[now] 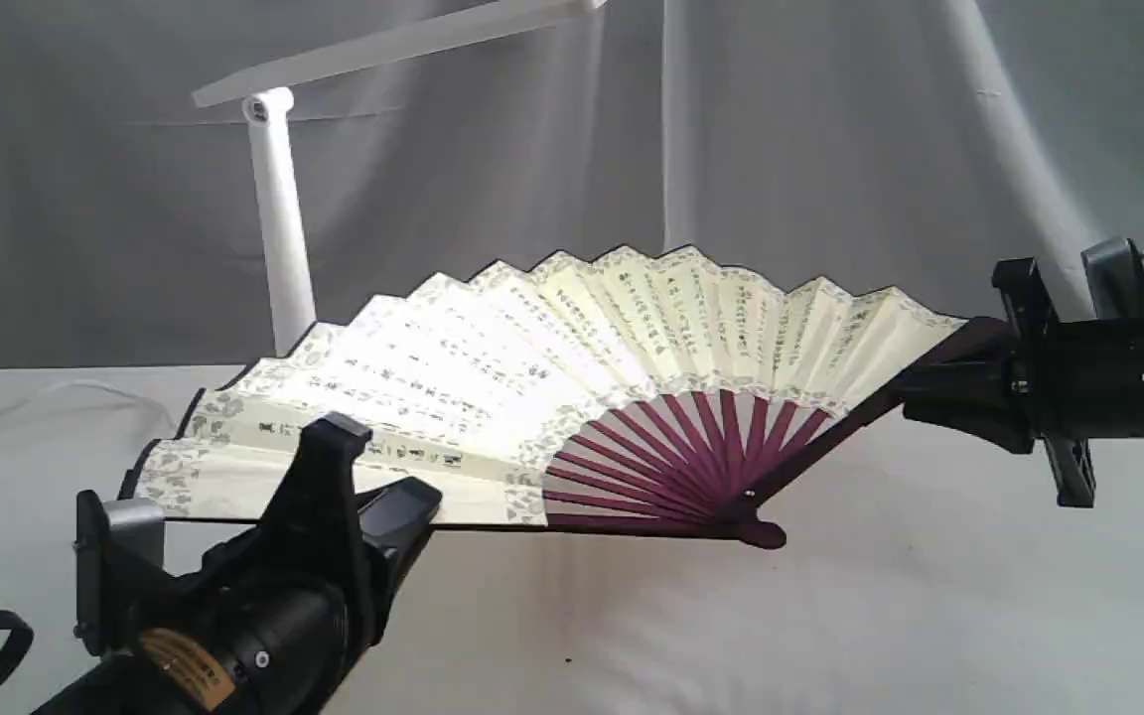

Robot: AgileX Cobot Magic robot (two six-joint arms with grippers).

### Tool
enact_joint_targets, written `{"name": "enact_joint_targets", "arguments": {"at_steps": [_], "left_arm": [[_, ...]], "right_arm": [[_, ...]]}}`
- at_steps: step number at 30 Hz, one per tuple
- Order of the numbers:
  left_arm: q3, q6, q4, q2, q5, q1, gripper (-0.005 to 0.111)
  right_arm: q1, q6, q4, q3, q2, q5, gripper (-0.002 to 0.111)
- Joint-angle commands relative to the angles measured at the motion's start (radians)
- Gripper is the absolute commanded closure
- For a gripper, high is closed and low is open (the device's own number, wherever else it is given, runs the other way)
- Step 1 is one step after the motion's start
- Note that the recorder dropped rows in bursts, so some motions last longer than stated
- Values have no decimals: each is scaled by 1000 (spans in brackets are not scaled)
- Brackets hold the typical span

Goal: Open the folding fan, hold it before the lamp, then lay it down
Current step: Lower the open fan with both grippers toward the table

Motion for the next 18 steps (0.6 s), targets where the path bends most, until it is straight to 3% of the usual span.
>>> {"name": "enact_joint_targets", "arguments": {"at_steps": [1,18], "left_arm": [[-12,-2,-9,-5,-56,-5,107],[-12,-55,-7,70,-69,-5,107]], "right_arm": [[-8,-51,-55,6,-4,-47,108],[-8,-55,-109,6,-4,-78,108]]}}
